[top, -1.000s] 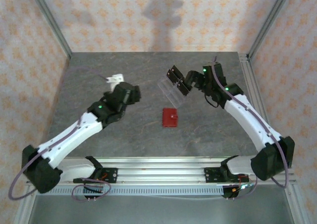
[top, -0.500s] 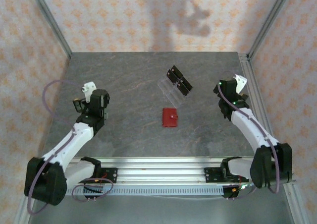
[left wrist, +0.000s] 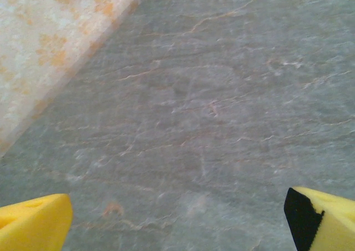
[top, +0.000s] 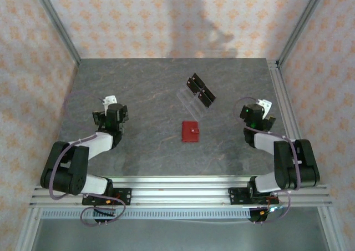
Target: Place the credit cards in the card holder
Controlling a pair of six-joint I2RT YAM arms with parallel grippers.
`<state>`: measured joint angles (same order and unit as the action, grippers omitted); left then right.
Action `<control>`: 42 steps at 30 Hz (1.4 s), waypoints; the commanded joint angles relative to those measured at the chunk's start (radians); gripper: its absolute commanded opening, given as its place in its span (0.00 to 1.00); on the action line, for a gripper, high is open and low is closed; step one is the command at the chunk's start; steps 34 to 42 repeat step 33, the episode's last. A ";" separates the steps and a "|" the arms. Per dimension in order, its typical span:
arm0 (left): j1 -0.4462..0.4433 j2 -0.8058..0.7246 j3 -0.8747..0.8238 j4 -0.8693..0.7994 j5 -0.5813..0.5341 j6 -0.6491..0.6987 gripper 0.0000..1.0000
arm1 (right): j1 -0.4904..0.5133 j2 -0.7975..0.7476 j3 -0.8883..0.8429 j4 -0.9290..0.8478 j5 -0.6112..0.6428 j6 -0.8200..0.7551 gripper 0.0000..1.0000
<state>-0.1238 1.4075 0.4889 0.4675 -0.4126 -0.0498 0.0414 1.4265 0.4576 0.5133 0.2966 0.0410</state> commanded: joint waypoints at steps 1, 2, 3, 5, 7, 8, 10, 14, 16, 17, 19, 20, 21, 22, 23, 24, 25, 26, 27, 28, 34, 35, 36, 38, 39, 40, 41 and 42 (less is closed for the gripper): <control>0.010 0.063 0.003 0.156 0.096 0.051 1.00 | -0.016 0.094 -0.072 0.357 -0.136 -0.031 1.00; 0.016 0.073 0.016 0.135 0.112 0.051 1.00 | -0.017 0.131 -0.102 0.462 -0.162 -0.046 0.99; 0.031 0.069 0.019 0.126 0.140 0.044 1.00 | -0.017 0.139 -0.113 0.487 -0.174 -0.052 0.99; 0.038 0.067 0.004 0.148 0.191 0.055 1.00 | -0.018 0.106 -0.077 0.361 -0.194 -0.050 1.00; 0.051 0.068 0.009 0.139 0.230 0.052 1.00 | -0.018 0.132 -0.067 0.387 -0.227 -0.066 1.00; 0.061 0.069 0.011 0.133 0.254 0.050 1.00 | -0.018 0.124 -0.061 0.357 -0.226 -0.064 1.00; 0.085 0.069 0.016 0.125 0.298 0.041 0.99 | -0.019 0.130 -0.066 0.379 -0.226 -0.065 1.00; 0.086 0.068 0.014 0.128 0.298 0.043 1.00 | -0.018 0.121 -0.077 0.391 -0.219 -0.067 0.99; 0.085 0.068 0.014 0.128 0.298 0.043 1.00 | -0.018 0.122 -0.076 0.389 -0.221 -0.069 0.99; 0.085 0.069 0.014 0.128 0.299 0.042 1.00 | -0.018 0.121 -0.077 0.389 -0.225 -0.070 0.99; 0.086 0.068 0.014 0.128 0.299 0.043 1.00 | -0.018 0.122 -0.076 0.388 -0.230 -0.072 0.99; 0.086 0.068 0.014 0.128 0.299 0.043 1.00 | -0.018 0.122 -0.074 0.384 -0.232 -0.074 0.99; 0.086 0.068 0.013 0.128 0.298 0.043 1.00 | -0.018 0.122 -0.074 0.384 -0.232 -0.073 0.99; 0.085 0.069 0.014 0.128 0.298 0.043 1.00 | -0.018 0.121 -0.074 0.384 -0.233 -0.074 0.99; 0.086 0.068 0.014 0.128 0.298 0.043 1.00 | -0.018 0.124 -0.071 0.381 -0.234 -0.074 0.99; 0.086 0.068 0.014 0.128 0.298 0.042 1.00 | -0.018 0.125 -0.067 0.374 -0.236 -0.075 0.99; 0.085 0.068 0.014 0.128 0.298 0.042 1.00 | -0.018 0.127 -0.062 0.367 -0.236 -0.075 0.99; 0.085 0.068 0.014 0.128 0.298 0.043 1.00 | -0.018 0.127 -0.060 0.366 -0.237 -0.075 0.99; 0.085 0.068 0.014 0.127 0.298 0.043 1.00 | -0.018 0.130 -0.059 0.364 -0.236 -0.075 0.99; 0.086 0.068 0.014 0.127 0.298 0.042 1.00 | -0.018 0.128 -0.060 0.364 -0.237 -0.075 0.99; 0.086 0.069 0.014 0.127 0.298 0.043 1.00 | -0.018 0.122 -0.069 0.377 -0.238 -0.076 0.99; 0.086 0.069 0.014 0.127 0.298 0.043 1.00 | -0.018 0.122 -0.069 0.377 -0.238 -0.076 0.99; 0.086 0.069 0.014 0.127 0.298 0.043 1.00 | -0.018 0.122 -0.069 0.377 -0.238 -0.076 0.99; 0.086 0.069 0.014 0.127 0.298 0.043 1.00 | -0.018 0.122 -0.069 0.377 -0.238 -0.076 0.99; 0.086 0.069 0.014 0.127 0.298 0.043 1.00 | -0.018 0.122 -0.069 0.377 -0.238 -0.076 0.99; 0.086 0.069 0.014 0.127 0.298 0.043 1.00 | -0.018 0.122 -0.069 0.377 -0.238 -0.076 0.99; 0.086 0.069 0.014 0.127 0.298 0.043 1.00 | -0.018 0.122 -0.069 0.377 -0.238 -0.076 0.99; 0.086 0.069 0.014 0.127 0.298 0.043 1.00 | -0.018 0.122 -0.069 0.377 -0.238 -0.076 0.99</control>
